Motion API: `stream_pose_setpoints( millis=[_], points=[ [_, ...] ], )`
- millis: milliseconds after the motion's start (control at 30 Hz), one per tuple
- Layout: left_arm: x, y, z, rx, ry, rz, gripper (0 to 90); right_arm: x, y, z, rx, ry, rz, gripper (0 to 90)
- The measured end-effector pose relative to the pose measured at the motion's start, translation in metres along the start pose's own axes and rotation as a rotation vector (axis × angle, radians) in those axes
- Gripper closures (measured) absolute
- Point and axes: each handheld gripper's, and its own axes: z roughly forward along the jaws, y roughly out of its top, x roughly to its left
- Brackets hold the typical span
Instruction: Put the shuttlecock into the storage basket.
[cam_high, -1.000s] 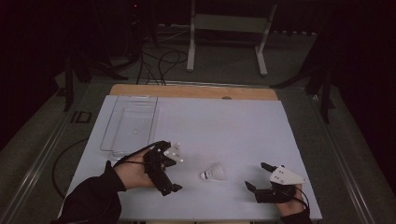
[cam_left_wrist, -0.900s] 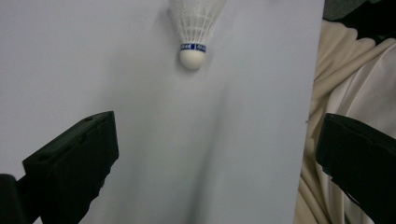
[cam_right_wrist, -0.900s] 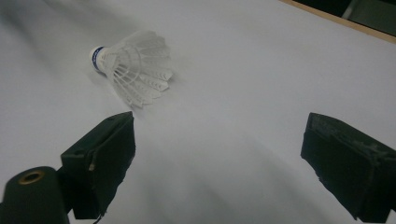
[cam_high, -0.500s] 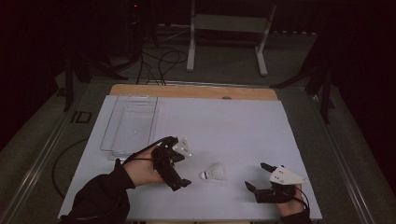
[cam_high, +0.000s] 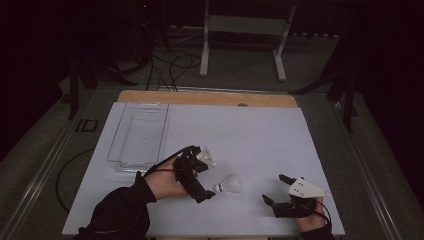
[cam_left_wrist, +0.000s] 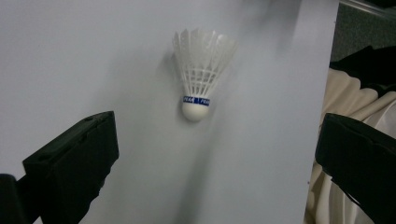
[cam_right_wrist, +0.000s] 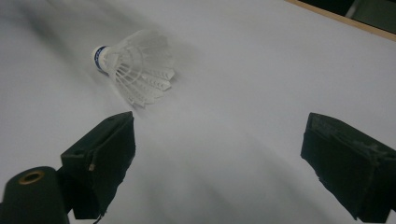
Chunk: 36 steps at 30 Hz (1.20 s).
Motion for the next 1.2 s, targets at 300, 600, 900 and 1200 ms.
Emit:
stream_pose_setpoints(
  millis=[300,600,900,1200],
  points=[
    [-0.003,0.004,0.010,-0.033,-0.018,0.002,0.2,0.000,0.000,0.000,0.000,0.002,0.000,9.9],
    [-0.002,0.004,0.025,-0.044,-0.010,0.002,0.2,0.000,0.000,0.000,0.002,0.004,0.001,9.9],
    [0.003,0.003,0.040,-0.029,-0.013,-0.008,0.2,0.000,0.000,0.000,0.002,0.004,0.001,9.9],
    [0.005,0.001,0.054,-0.006,-0.023,-0.011,0.7,0.001,0.000,0.000,0.005,0.008,0.005,9.9]
  ],
)
